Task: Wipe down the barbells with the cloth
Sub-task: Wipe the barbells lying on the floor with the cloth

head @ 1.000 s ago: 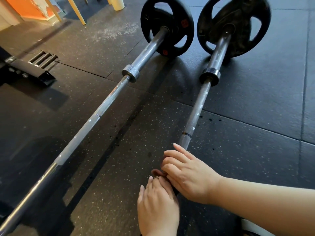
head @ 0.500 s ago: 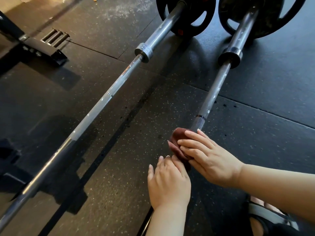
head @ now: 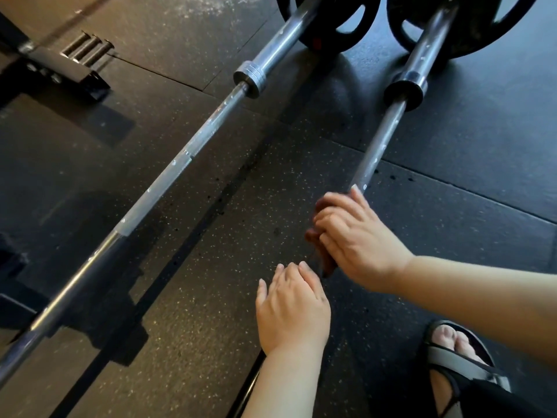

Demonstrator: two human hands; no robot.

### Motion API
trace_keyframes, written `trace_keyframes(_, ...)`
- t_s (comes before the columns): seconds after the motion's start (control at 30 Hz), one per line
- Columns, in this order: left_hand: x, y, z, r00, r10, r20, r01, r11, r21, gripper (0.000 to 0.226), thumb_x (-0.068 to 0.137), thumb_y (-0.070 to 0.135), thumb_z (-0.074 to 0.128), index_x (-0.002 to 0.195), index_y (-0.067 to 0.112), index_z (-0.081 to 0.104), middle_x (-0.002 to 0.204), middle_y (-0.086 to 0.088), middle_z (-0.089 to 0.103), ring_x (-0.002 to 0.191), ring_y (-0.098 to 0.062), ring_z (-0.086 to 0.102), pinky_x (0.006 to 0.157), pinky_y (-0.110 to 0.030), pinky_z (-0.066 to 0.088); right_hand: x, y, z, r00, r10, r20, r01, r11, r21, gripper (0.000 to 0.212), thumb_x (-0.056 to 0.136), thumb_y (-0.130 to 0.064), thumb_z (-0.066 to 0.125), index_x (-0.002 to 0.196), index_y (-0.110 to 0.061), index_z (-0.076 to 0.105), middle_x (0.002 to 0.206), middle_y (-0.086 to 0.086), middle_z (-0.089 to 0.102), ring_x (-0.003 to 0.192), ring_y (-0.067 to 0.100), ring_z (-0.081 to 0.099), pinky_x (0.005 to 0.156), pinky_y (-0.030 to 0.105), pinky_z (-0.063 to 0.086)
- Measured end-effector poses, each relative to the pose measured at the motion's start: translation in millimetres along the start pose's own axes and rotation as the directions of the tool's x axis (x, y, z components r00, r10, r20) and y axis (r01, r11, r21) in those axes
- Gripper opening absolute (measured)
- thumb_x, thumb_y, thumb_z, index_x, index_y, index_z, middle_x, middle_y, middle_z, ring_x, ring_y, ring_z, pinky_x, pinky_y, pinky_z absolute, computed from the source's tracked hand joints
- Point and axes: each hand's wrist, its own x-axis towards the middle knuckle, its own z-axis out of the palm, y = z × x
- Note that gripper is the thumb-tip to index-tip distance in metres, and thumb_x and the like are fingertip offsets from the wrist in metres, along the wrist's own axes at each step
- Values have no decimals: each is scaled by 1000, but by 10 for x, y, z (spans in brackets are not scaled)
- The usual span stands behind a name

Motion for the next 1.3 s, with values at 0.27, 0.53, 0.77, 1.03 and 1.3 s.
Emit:
trace_keyframes(0.27, 41, -45, -50, 993, -17, 115, 26, 996, -83, 62, 108, 41, 7, 151, 18, 45, 159, 4, 43, 152, -7, 24, 127, -35, 4, 60, 197, -70, 993, -92, 72, 96, 994, -56, 41, 108, -42, 28, 121, -22, 61, 129, -4, 63, 145, 21, 37, 128, 44, -4)
trace_keyframes(0.53, 23, -51, -27, 994, 3, 113, 0, 1000, -27, 63, 106, 42, 7, 148, 21, 48, 158, 6, 44, 153, -5, 22, 127, -35, 6, -62, -138, 40, 975, -182, 124, 194, 977, -87, 40, 110, -40, 32, 118, -18, 65, 120, -5, 63, 139, 26, 43, 128, 50, 2)
trace_keyframes(0.77, 29, 11, -113, 992, -24, 122, 26, 1000, -12, 83, 93, 48, -6, 153, 17, 42, 159, 5, 41, 152, -6, 23, 126, -32, 5, 132, -27, -47, 983, -115, 142, 135, 981, -139, 43, 109, -44, 28, 106, -24, 67, 107, -10, 64, 124, 20, 51, 128, 48, 4)
trace_keyframes(1.03, 46, 11, -87, 991, -46, 123, 45, 999, 10, 59, 107, 41, 9, 151, 23, 44, 159, 10, 42, 152, -3, 21, 127, -32, 6, -86, -107, -6, 975, -172, 137, 179, 983, -35, 41, 111, -41, 31, 120, -22, 66, 124, -7, 63, 139, 22, 43, 128, 42, 5)
trace_keyframes(1.3, 72, 4, -73, 993, -51, 108, 50, 999, 12, 62, 106, 41, 7, 152, 22, 44, 158, 11, 43, 152, -2, 21, 127, -32, 7, 44, -163, 41, 995, -55, 79, 63, 993, -102, 40, 110, -40, 31, 103, -20, 65, 107, -7, 62, 128, 22, 48, 128, 46, 5)
